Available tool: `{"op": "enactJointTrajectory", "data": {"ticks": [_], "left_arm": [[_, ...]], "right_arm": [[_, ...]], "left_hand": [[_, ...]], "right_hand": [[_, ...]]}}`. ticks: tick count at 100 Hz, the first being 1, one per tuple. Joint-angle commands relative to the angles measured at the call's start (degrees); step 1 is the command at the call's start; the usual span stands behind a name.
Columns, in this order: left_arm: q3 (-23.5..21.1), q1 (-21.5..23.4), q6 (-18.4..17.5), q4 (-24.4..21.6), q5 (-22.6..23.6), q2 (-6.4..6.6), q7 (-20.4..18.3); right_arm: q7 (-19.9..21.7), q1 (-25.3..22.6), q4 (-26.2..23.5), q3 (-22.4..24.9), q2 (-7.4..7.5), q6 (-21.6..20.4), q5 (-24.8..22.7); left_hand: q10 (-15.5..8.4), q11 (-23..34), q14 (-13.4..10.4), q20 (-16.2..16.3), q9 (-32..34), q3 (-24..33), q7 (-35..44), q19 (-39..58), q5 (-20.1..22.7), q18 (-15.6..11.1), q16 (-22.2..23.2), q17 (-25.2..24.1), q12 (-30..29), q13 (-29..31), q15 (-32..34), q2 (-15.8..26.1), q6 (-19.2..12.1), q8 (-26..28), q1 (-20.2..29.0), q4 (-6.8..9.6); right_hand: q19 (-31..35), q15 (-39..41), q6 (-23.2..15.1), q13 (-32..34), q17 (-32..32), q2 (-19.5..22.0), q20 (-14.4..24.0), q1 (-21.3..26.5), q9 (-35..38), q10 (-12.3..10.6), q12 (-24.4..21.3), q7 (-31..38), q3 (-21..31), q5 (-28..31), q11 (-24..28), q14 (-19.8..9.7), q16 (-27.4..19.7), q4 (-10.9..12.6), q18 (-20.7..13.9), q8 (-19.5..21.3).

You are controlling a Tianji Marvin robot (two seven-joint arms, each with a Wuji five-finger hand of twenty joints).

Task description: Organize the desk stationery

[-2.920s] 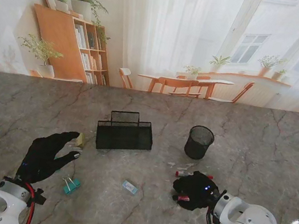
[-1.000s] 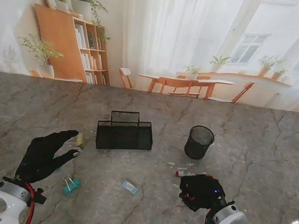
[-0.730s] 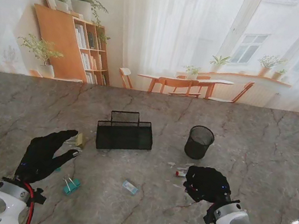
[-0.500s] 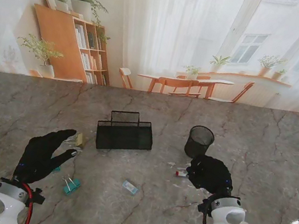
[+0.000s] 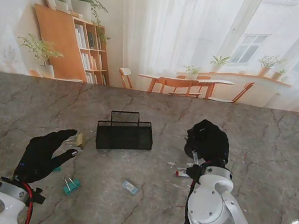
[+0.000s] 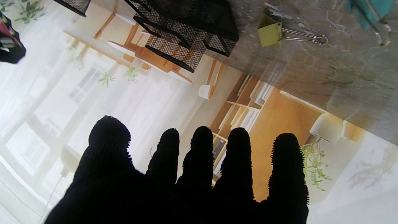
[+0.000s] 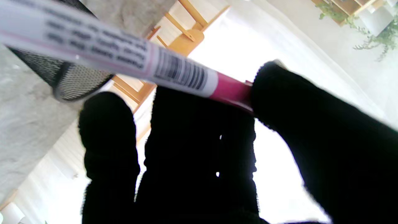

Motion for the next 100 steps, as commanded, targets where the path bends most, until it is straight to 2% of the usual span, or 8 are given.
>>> {"op": "enactJointTrajectory", "data": {"ticks": [1, 40, 67, 83, 100], "left_arm": [[0.6, -0.2, -0.5, 0.0, 0.4, 0.1, -0.6], [2.1, -2.1, 0.4, 0.6, 1.0, 0.8, -4.1], [4.1, -4.3, 1.3, 1.4, 0.3, 1.29, -7.3], [5.1, -5.3, 1.5, 1.5, 0.3, 1.6, -9.0], [5.5, -5.3, 1.8, 1.3, 0.6, 1.66, -9.1]], "right_arm": [[0.3, 2.1, 0.0, -0.1, -0.75, 0.1, 0.6], [-3.5, 11.8, 4.9, -0.7, -2.9, 1.7, 4.8], [-7.3, 19.0, 12.5, -0.7, -4.7, 2.5, 7.8], [-7.7, 21.9, 17.7, -0.1, -4.86, 1.3, 8.3], [-8.3, 25.5, 24.9, -0.1, -5.47, -0.7, 10.3]], "left_hand": [[-0.6, 0.1, -0.4, 1.7, 0.7, -0.7, 0.3, 1.2, 1.1, -0.6, 0.7, -0.1, 0.6, 1.4, 0.8, 3.2, -0.2, 0.5, 1.0, 1.18], [-0.5, 0.1, -0.4, 1.6, 0.7, -0.7, 0.3, 1.2, 1.1, -0.6, 0.7, -0.1, 0.6, 1.4, 0.8, 3.3, -0.2, 0.5, 0.9, 1.17], [-0.5, 0.0, -0.3, 1.6, 0.7, -0.7, 0.3, 1.1, 1.1, -0.6, 0.7, -0.2, 0.6, 1.3, 0.7, 3.4, -0.2, 0.5, 0.9, 1.17], [-0.5, 0.0, -0.3, 1.6, 0.6, -0.7, 0.3, 1.1, 1.0, -0.6, 0.7, -0.2, 0.6, 1.4, 0.8, 3.5, -0.2, 0.5, 0.8, 1.17], [-0.5, 0.0, -0.3, 1.7, 0.6, -0.7, 0.3, 1.2, 1.0, -0.5, 0.7, -0.1, 0.6, 1.5, 0.8, 3.6, -0.1, 0.5, 0.9, 1.18]], "right_hand": [[1.5, 0.6, -7.9, 1.3, 1.5, 3.5, -0.7, 7.6, 0.8, 0.0, 1.1, 7.4, 6.7, 1.5, -0.5, -1.7, 0.4, 4.4, -0.3, 3.4], [0.6, 0.2, -8.4, 0.6, 1.2, 5.2, -1.1, 7.6, -0.1, -0.3, 1.4, 7.1, 5.2, 0.5, -0.7, -2.2, 0.6, 5.3, -1.1, 3.7], [0.0, 0.1, -8.3, 0.1, 1.0, 5.9, -1.2, 7.8, -0.6, -0.3, 1.5, 7.3, 4.5, 0.3, -0.6, -2.2, 0.9, 5.7, -1.2, 3.9], [-0.1, 0.1, -8.4, 0.0, 1.0, 6.0, -1.2, 7.8, -0.8, -0.6, 1.6, 7.4, 4.4, 0.2, -0.5, -2.3, 1.0, 5.9, -1.2, 4.0], [-0.7, 0.1, -8.6, -0.8, 0.1, 6.2, -1.2, 8.1, -1.2, -0.5, 1.7, 7.5, 4.2, 0.2, -0.3, -1.9, 1.4, 6.0, -1.1, 4.2]]}}
